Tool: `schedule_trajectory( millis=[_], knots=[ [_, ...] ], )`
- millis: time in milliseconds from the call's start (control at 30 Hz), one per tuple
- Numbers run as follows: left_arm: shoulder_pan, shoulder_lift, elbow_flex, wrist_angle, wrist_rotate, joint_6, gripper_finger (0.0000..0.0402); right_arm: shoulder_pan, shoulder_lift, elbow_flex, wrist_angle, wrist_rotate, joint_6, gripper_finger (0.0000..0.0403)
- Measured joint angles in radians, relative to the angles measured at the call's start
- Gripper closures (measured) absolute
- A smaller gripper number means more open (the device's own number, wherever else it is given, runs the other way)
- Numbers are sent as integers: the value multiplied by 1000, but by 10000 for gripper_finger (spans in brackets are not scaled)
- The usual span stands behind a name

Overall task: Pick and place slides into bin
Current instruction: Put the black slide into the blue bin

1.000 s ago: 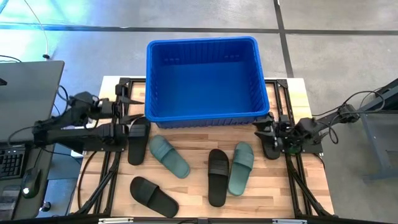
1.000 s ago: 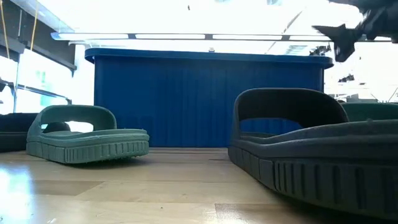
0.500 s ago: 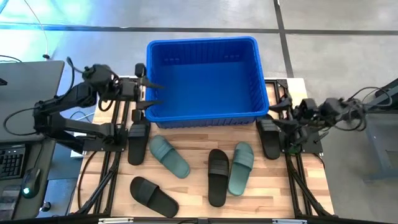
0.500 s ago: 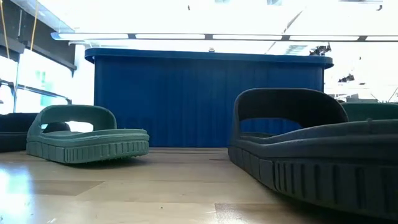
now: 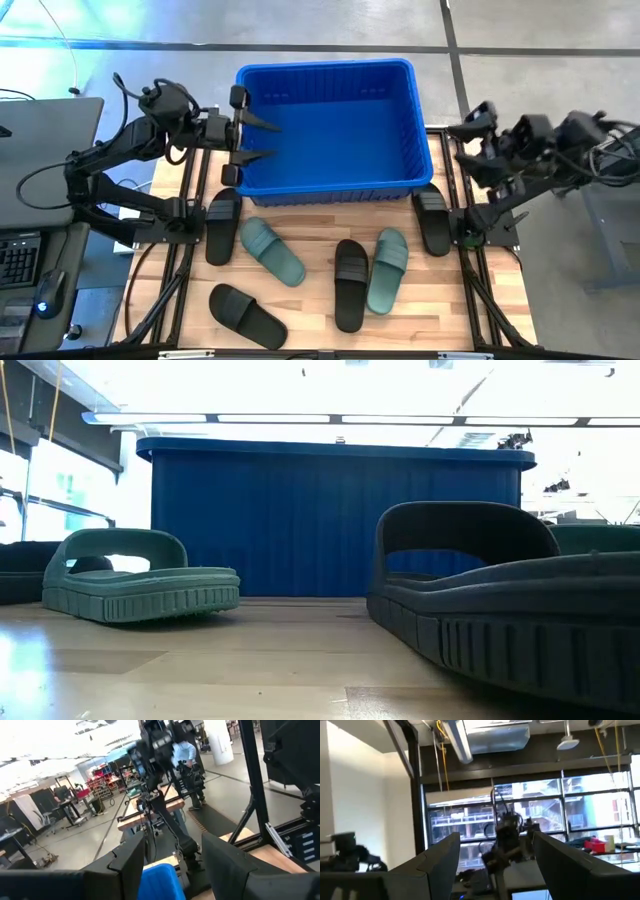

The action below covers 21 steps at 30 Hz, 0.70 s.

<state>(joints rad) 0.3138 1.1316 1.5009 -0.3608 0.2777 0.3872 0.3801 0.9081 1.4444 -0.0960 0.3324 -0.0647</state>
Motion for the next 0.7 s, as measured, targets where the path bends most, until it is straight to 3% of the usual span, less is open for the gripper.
schedule_trajectory(
  millis=[200, 400, 500, 700],
  knots=[
    [0, 0, 0, -144, 0, -29, 222, 0, 65, 87, -164, -50, 43, 160],
    [0, 0, 0, -235, -1, -30, 222, 0, 146, -42, -314, -61, 297, 160],
    [0, 0, 0, -241, -1, -30, 222, 0, 180, -111, -301, -64, 398, 160],
    [0, 0, 0, -235, -1, -36, 222, -12, 272, -212, -293, -54, 438, 160]
  ],
)
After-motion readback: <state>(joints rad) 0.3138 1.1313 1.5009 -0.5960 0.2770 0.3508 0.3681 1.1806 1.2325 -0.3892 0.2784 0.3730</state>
